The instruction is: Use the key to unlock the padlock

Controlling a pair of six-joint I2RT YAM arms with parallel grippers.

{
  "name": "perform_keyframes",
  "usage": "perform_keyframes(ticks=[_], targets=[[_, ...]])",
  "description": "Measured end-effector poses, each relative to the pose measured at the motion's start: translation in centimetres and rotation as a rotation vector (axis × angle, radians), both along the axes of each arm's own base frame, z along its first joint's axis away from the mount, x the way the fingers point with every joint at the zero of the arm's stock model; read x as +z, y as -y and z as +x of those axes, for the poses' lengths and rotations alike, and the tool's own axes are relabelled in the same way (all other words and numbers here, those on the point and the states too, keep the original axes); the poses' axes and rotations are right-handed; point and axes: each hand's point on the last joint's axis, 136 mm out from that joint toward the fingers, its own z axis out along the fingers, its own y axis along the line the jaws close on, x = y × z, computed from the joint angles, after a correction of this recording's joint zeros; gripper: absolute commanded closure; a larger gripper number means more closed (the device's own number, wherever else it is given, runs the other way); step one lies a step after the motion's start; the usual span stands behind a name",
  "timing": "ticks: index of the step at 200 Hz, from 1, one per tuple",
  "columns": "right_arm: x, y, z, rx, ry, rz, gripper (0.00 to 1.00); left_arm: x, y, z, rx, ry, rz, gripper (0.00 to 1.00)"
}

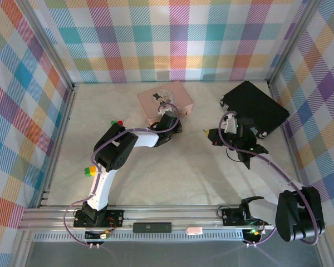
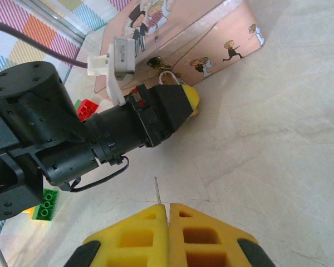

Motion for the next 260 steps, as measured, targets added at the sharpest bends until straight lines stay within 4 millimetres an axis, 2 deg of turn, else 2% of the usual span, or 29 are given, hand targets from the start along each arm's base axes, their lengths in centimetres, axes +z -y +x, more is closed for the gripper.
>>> perform_keyframes(ticks=[4,32,76,105,135,160,187,216,238,260], targets=[[-0.2,0.0,0.0,-0.004,-0.008,0.004,1.00,0.0,0.1,0.0,-0.006,-0.002,-0.006,1.00],[-1.7,0.1,0.4,-0.034,-0.071,0.027,1.00,0.0,0.2,-0.3,-0.025,-0.016,-0.079,1.00],[-6.2,-0.3,-0.1,-0.068,-0.256,0.101,1.00,1.7,0.1,-2.7,-0.049,-0.092,-0.301,1.00],[-7.7,-0.8,-0.4,-0.074,-0.321,0.165,1.00,3.4,-0.1,-3.9,-0.045,-0.075,-0.459,1.00],[-7.2,-2.1,-0.2,-0.055,-0.318,0.210,1.00,5.4,-0.3,-4.1,-0.037,-0.028,-0.611,1.00],[-6.5,-4.2,-0.6,-0.006,-0.326,0.244,1.00,6.8,-0.1,-4.5,-0.047,-0.017,-0.702,1.00],[-5.3,-6.1,-0.3,0.037,-0.320,0.295,1.00,7.3,0.3,-5.1,-0.060,-0.020,-0.750,1.00],[-4.1,-7.3,0.8,0.051,-0.296,0.343,1.00,7.6,0.6,-5.6,-0.070,-0.019,-0.773,1.00],[-4.3,-7.7,1.5,0.045,-0.295,0.370,1.00,7.7,0.8,-5.9,-0.075,-0.015,-0.780,1.00],[-5.3,-8.2,2.1,0.041,-0.316,0.383,1.00,7.8,1.0,-6.1,-0.080,-0.016,-0.786,1.00]])
